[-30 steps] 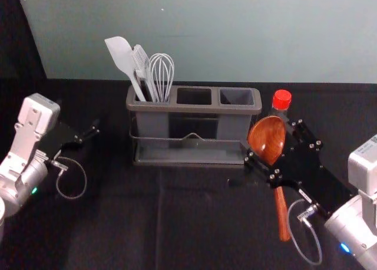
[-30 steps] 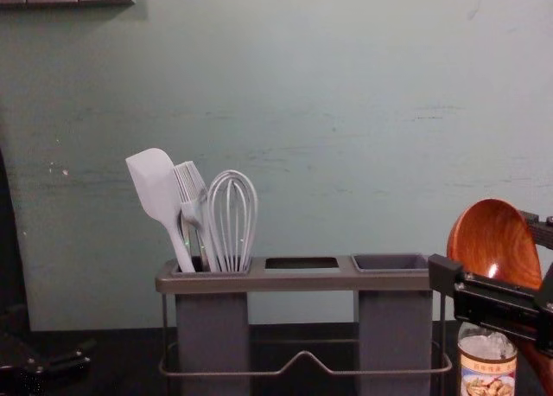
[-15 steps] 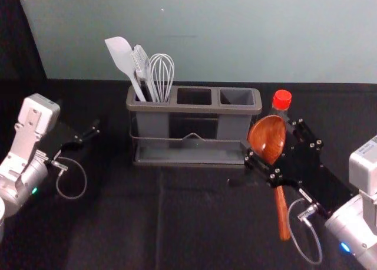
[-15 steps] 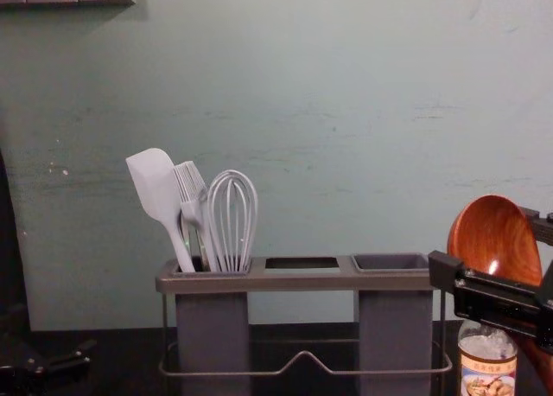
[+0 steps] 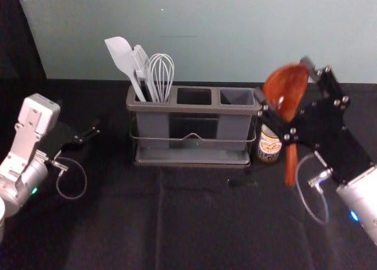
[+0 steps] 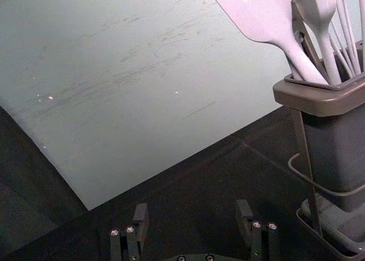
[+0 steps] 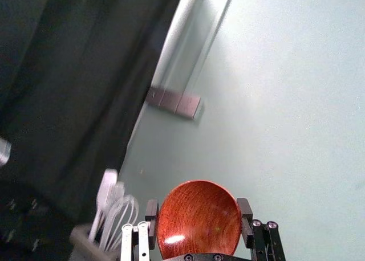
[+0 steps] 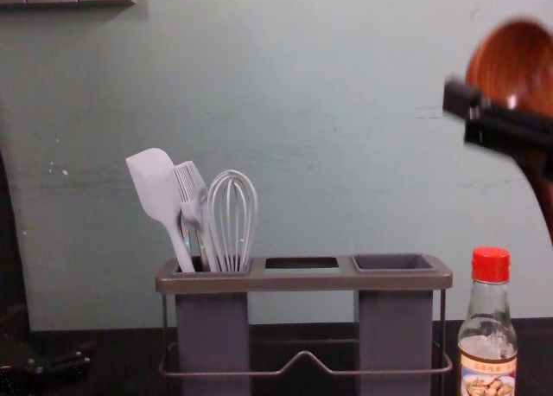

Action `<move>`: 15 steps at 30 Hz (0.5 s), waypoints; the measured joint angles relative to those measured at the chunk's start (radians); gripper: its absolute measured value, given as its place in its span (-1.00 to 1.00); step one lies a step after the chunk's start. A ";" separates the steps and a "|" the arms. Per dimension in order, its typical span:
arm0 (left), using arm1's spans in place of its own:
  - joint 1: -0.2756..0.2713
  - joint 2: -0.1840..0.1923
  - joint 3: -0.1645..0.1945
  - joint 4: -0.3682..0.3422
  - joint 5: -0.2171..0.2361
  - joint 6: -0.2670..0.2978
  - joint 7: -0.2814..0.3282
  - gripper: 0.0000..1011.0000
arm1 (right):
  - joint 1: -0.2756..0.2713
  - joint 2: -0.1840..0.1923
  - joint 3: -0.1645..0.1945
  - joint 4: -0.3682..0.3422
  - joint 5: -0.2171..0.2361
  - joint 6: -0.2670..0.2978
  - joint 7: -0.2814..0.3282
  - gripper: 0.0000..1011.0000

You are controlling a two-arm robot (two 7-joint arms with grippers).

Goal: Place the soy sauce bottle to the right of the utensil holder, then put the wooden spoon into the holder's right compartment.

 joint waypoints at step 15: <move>0.000 0.000 0.000 0.000 0.000 0.000 0.000 0.99 | 0.212 -0.033 -0.041 0.177 0.031 -0.155 0.071 0.66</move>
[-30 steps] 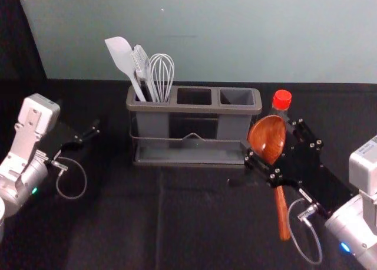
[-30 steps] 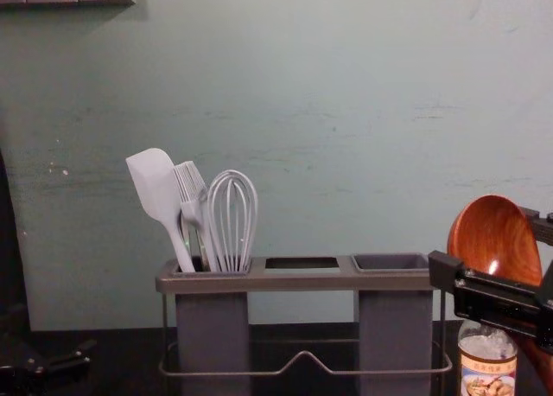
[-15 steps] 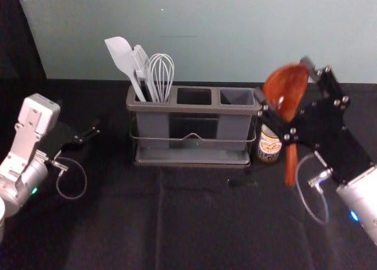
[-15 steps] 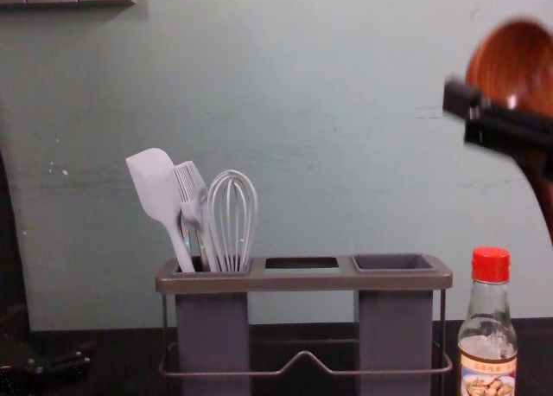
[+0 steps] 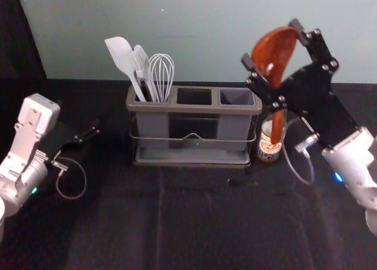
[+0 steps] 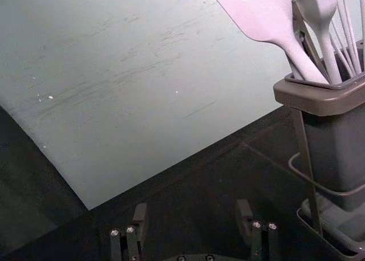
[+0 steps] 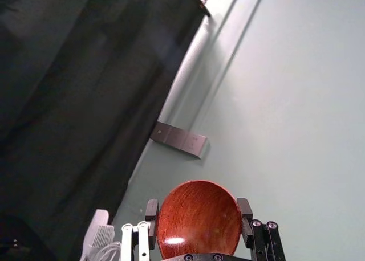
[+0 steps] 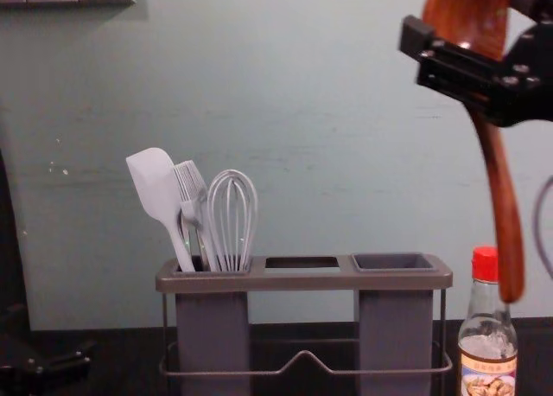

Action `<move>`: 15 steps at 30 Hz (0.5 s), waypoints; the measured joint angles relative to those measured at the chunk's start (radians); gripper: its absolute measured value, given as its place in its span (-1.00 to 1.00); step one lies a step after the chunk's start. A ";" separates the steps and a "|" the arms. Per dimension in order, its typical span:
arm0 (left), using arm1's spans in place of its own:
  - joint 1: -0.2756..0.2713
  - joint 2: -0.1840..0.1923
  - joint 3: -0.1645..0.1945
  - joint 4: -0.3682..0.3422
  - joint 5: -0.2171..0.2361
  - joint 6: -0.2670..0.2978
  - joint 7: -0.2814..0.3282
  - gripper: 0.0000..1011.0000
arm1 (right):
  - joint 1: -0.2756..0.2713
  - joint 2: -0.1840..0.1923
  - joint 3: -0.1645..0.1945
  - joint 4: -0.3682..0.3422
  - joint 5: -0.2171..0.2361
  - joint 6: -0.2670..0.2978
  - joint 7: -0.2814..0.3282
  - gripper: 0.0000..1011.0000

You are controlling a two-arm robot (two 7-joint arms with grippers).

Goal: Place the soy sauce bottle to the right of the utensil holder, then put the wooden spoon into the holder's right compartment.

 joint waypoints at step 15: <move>0.000 0.000 0.000 0.000 0.000 0.000 0.000 0.99 | 0.182 -0.019 -0.052 0.169 0.039 -0.029 0.061 0.66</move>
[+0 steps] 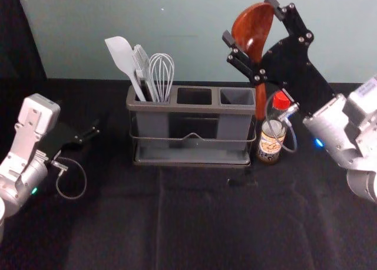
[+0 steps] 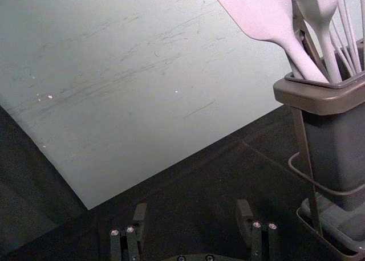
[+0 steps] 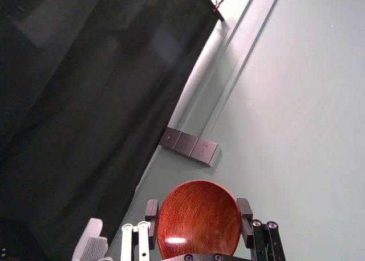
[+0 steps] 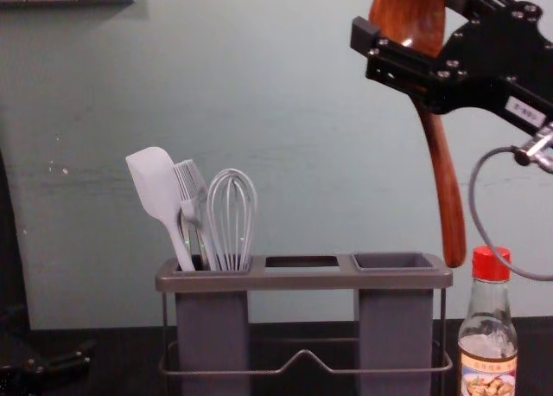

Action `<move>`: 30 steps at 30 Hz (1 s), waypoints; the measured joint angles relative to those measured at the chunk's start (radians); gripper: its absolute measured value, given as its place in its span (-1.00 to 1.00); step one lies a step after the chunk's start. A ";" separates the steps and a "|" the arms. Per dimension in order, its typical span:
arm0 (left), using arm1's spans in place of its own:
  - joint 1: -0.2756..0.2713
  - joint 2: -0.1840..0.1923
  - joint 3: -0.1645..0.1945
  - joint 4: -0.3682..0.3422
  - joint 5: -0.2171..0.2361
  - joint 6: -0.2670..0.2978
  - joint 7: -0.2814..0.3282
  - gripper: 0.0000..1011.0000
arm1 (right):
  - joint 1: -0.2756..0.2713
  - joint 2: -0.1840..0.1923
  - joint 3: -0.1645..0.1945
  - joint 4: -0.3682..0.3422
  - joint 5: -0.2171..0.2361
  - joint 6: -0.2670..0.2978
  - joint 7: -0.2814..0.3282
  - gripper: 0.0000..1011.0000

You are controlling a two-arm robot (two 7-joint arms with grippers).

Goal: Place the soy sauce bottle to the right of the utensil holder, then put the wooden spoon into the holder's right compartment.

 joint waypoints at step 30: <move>0.000 0.000 0.000 0.000 0.000 0.000 0.000 0.99 | 0.001 0.005 -0.001 -0.003 0.021 0.188 -0.004 0.66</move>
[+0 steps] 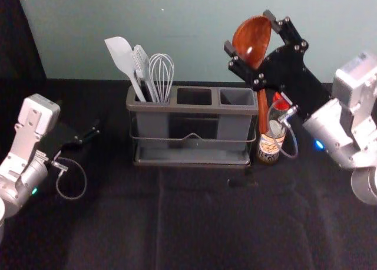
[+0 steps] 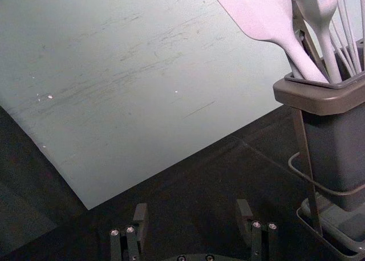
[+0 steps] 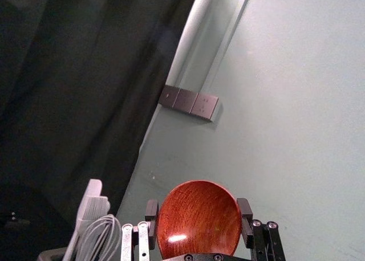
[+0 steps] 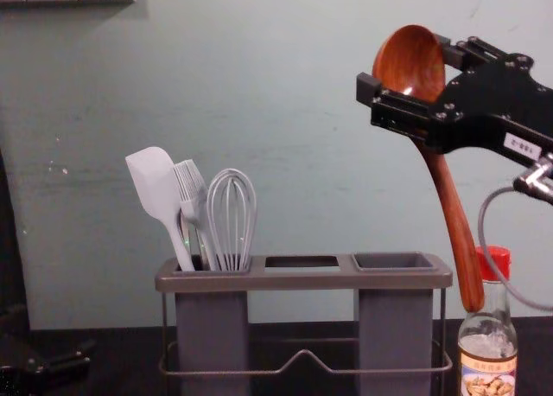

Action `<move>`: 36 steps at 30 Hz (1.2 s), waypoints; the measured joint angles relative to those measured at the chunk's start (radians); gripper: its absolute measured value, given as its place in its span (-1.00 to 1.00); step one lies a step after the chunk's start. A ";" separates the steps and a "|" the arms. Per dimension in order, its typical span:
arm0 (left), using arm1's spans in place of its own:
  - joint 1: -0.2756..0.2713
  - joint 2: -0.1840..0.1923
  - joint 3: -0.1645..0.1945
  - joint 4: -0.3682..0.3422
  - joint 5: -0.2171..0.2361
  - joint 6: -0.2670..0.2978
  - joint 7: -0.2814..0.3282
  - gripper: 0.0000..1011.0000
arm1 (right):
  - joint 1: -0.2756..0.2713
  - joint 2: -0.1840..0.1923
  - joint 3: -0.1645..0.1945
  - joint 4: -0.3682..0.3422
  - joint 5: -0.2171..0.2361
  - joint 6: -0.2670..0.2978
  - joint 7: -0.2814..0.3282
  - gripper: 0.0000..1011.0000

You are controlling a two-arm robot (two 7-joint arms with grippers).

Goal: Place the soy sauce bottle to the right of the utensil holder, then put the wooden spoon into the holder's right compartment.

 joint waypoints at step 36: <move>0.000 0.000 0.000 0.000 0.000 0.000 0.000 0.99 | 0.301 -0.078 -0.099 0.361 0.025 -0.070 0.030 0.66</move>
